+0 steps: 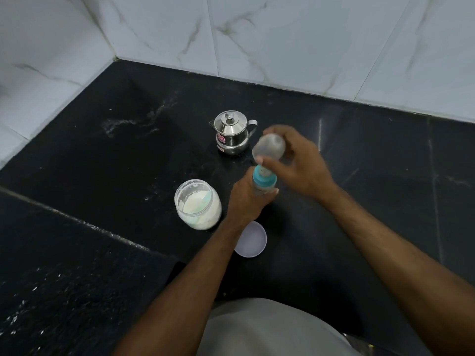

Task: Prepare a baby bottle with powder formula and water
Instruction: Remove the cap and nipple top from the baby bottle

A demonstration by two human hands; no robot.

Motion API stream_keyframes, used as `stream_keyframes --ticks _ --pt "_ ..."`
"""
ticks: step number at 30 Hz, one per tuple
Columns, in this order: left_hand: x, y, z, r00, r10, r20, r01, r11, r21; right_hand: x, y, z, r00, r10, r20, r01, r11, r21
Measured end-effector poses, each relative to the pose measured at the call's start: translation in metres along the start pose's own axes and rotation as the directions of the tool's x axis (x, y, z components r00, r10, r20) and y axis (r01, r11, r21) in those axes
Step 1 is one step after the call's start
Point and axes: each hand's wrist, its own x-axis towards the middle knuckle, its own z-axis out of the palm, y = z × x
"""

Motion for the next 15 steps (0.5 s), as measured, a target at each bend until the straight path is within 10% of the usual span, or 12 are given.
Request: stream_keyframes --ticks 15 --pt "-0.004 -0.005 -0.001 0.998 0.068 -0.011 -0.069 0.991 -0.113 -0.021 0.091 -0.034 0.923 0.343 -0.171 -0.373 0.909 -0.185"
